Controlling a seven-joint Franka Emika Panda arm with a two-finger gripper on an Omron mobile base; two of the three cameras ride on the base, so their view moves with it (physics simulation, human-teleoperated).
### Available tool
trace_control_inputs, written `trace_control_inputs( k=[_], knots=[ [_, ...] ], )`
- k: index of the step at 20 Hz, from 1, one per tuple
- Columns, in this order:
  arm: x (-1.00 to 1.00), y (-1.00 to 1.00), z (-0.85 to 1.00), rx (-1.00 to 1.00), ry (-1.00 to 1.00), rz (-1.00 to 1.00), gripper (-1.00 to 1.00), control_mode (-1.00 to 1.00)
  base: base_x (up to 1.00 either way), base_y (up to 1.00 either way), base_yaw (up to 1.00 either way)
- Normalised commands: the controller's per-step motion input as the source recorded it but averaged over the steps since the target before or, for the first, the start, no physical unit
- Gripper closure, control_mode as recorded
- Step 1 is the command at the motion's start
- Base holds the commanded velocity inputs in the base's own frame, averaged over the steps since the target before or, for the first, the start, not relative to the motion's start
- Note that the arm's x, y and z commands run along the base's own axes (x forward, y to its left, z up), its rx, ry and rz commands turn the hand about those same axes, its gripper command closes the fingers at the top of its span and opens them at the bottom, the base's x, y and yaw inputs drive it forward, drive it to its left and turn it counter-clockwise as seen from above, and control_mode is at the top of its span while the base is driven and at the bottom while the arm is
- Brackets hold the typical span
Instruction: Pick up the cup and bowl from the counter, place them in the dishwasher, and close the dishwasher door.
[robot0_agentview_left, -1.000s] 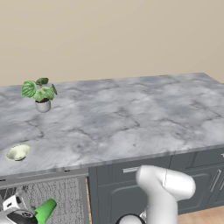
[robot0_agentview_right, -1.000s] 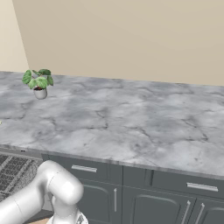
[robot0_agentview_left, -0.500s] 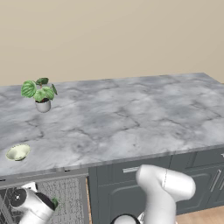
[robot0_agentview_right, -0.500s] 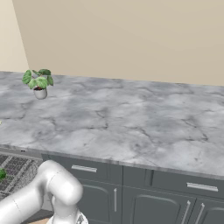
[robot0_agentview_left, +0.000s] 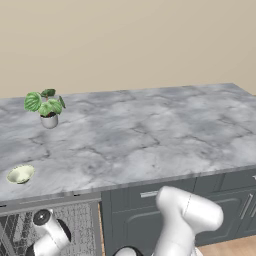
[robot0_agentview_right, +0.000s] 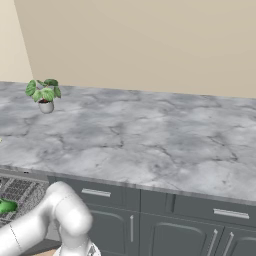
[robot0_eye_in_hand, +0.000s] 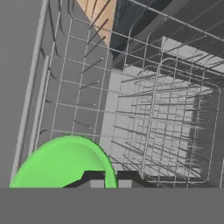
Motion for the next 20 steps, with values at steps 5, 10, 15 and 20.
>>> trace_control_inputs(
  k=[5,10,15,20],
  knots=[
    [0.37,0.22,-0.64,0.01,0.11,0.0,1.0,-1.0,0.0,0.0,0.0],
    [0.34,0.34,-0.73,0.0,0.12,0.0,1.0,-1.0,0.0,0.0,0.0],
    [0.23,0.43,-0.63,0.0,0.08,0.0,-1.0,-1.0,0.0,0.0,0.0],
    [0.0,0.44,-0.26,0.0,0.02,0.0,-1.0,-1.0,0.0,0.0,0.0]
  ],
)
